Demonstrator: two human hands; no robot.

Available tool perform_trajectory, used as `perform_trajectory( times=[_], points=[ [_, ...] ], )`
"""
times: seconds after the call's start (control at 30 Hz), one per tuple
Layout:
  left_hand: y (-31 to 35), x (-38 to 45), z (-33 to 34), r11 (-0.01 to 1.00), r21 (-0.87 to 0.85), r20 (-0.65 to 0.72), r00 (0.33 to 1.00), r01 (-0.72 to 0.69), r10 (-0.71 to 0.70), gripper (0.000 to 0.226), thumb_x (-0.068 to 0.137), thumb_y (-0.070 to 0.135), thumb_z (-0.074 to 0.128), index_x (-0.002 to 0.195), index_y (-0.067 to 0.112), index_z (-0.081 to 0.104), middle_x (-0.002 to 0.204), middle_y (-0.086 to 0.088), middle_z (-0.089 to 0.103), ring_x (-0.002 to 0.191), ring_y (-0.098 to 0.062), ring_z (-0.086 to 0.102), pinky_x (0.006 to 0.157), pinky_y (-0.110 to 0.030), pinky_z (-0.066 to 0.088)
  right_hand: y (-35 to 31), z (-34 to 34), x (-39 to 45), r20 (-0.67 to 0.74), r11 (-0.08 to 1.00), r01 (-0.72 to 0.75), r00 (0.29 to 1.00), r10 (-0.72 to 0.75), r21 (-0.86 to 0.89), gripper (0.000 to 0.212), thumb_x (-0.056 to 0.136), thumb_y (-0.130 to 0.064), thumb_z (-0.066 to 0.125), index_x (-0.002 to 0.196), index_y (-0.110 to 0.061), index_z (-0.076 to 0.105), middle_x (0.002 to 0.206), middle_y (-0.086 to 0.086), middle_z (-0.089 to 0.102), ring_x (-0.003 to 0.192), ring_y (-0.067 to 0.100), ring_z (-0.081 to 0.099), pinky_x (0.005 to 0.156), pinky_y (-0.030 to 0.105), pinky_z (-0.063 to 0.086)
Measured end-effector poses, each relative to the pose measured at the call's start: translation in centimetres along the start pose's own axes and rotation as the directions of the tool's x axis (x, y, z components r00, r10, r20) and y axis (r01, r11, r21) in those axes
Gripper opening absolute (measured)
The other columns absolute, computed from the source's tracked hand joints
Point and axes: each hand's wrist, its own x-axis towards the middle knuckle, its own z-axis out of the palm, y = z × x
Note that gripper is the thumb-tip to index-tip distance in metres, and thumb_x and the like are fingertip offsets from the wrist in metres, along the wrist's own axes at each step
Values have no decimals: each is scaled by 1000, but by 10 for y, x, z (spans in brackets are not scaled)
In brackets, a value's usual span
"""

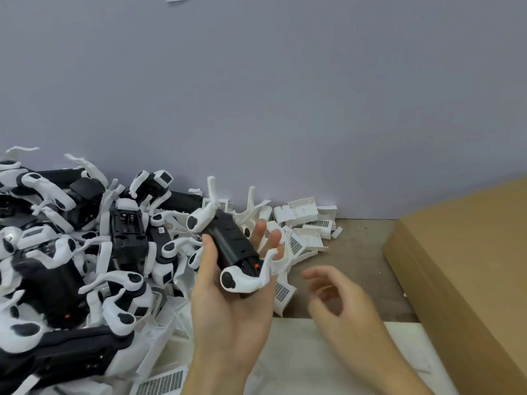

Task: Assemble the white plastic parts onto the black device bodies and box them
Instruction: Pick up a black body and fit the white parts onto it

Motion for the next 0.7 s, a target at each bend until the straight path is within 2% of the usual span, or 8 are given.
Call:
perform_trajectory(
  times=[0.07, 0.13, 0.2, 0.27, 0.33, 0.43, 0.57, 0.7],
  points=[
    [2, -1, 0, 1000, 12, 1, 1000, -25, 25, 46, 89, 46, 60, 107, 7, 77, 111, -11, 72, 98, -28, 71, 81, -37, 59, 2, 6, -1, 112, 975, 144, 986, -125, -172, 36, 85, -13, 67, 105, -42, 60, 122, -28, 51, 109, -8, 48, 88, 15, 39],
    [4, 0, -1, 998, 27, -4, 999, -50, 50, 45, 89, 47, 60, 110, 9, 72, 104, -8, 71, 88, -25, 69, 76, -37, 57, 4, 14, -4, 285, 935, 196, 952, -110, -297, 35, 85, -29, 65, 113, -49, 56, 140, -44, 18, 132, -7, 24, 101, 29, 28],
    [6, 0, 0, 996, 51, -10, 998, -68, 69, 42, 92, 46, 58, 113, 11, 68, 102, -7, 68, 85, -24, 66, 81, -38, 54, 7, 22, -6, 385, 895, 193, 923, -26, -402, 42, 87, -41, 58, 122, -60, 47, 148, -44, -2, 145, 0, 2, 107, 36, 16],
    [5, 0, 0, 996, 65, -18, 998, -63, 65, 40, 92, 46, 58, 112, 12, 68, 101, -7, 67, 85, -23, 64, 88, -39, 50, 8, 26, -5, 398, 855, 187, 917, 24, -484, 43, 90, -48, 56, 129, -61, 46, 154, -36, 1, 148, 3, -4, 106, 33, 11],
    [4, 0, -1, 997, 61, -33, 998, -44, 46, 39, 89, 44, 60, 109, 12, 71, 99, -7, 67, 84, -23, 63, 87, -38, 50, 10, 24, -3, 334, 827, 174, 942, 18, -535, 33, 91, -50, 59, 124, -53, 56, 147, -29, 20, 142, 3, 11, 99, 28, 18],
    [2, 0, 0, 997, 74, -50, 998, -23, 27, 39, 87, 42, 60, 106, 9, 70, 91, -7, 64, 79, -22, 58, 92, -37, 46, 14, 15, 1, 199, 845, 168, 977, -74, -507, 10, 90, -44, 66, 100, -44, 64, 115, -27, 39, 112, -2, 40, 89, 19, 37],
    [-2, 0, 5, 980, 200, -24, 1000, 20, -15, 34, 86, 43, 56, 75, 17, 75, 74, -4, 58, 59, -16, 47, 74, -32, 43, 16, 4, 7, 13, 964, 106, 994, -106, -244, 15, 89, -32, 71, 85, -44, 62, 95, -17, 57, 90, -1, 55, 69, 14, 42],
    [-12, 0, 6, 931, 359, -19, 997, 71, -69, 34, 79, 43, 60, 92, 12, 65, 71, -5, 57, 54, -18, 44, 57, -32, 45, 15, -10, 12, -172, 993, 25, 985, -5, 111, 13, 95, -26, 62, 90, -37, 58, 75, -1, 66, 65, 13, 59, 57, 23, 45]
  ],
)
